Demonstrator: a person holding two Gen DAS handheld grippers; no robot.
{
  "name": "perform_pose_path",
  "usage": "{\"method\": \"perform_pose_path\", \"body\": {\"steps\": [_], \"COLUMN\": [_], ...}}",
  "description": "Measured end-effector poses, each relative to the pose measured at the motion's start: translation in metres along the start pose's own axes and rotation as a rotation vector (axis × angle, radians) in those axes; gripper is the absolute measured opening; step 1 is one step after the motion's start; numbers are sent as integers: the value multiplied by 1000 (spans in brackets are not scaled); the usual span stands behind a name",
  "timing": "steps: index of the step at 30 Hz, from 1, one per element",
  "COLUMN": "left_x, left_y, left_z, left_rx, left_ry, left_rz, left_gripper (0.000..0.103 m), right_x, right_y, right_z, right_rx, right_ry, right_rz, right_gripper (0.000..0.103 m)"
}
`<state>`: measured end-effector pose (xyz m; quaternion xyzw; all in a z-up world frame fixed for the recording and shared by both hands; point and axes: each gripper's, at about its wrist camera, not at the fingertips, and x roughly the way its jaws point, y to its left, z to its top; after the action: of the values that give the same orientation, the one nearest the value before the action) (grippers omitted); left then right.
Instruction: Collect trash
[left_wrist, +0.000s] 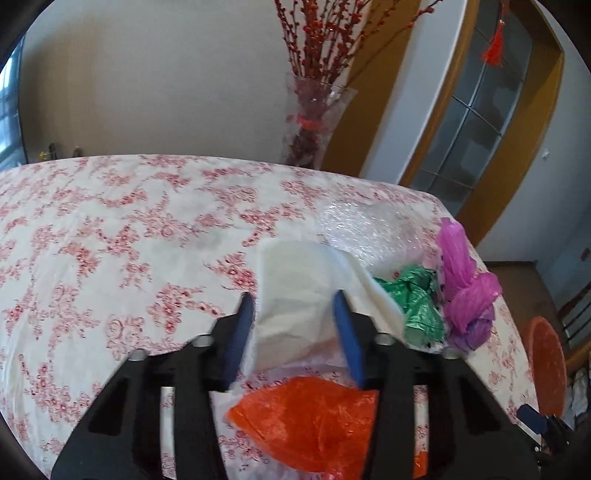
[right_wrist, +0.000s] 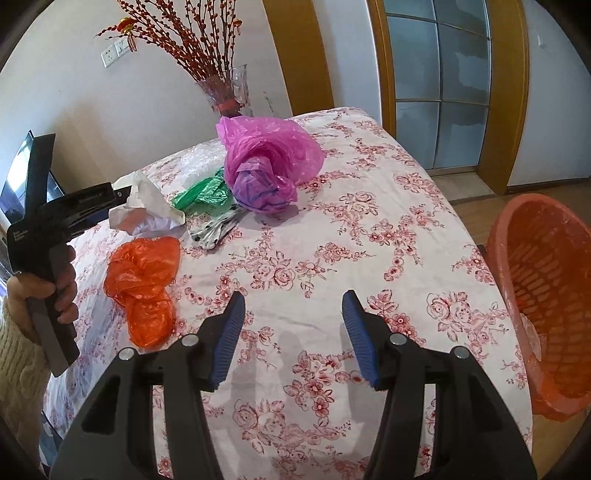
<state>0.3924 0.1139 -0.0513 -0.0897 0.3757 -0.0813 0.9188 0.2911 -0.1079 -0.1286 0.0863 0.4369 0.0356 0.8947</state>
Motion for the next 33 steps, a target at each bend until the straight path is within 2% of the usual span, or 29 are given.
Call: {"method": "perform_pose_path", "body": {"steps": [4,11,16,28,31,33], "left_x": [-8,-31,-48,-83,-85,-86], "left_y": [-2,-5,5,56,61,61], "left_z": [-2,-7,-2,11,11,10], "left_rx": [17,52,38,-48,-57,-58], "left_ry": [-20,-82,-123,-210,-212,-211], "left_rz": [-15,-10,19,101,106,108], "left_gripper": [18,0,0,0,0,0], "right_x": [-1,-9,-10,19,36,49], "right_y": [2,16,38,117,131,137], "right_z": [-2,-3,-1,5,5,3], "right_rx": [-3,-32,-71,-202,-226,-249], "right_ry": [4,-8,-6,64,101,127], "right_rz": [-7,2,32,196,208,186], "right_gripper": [54,54,54,54,54,54]}}
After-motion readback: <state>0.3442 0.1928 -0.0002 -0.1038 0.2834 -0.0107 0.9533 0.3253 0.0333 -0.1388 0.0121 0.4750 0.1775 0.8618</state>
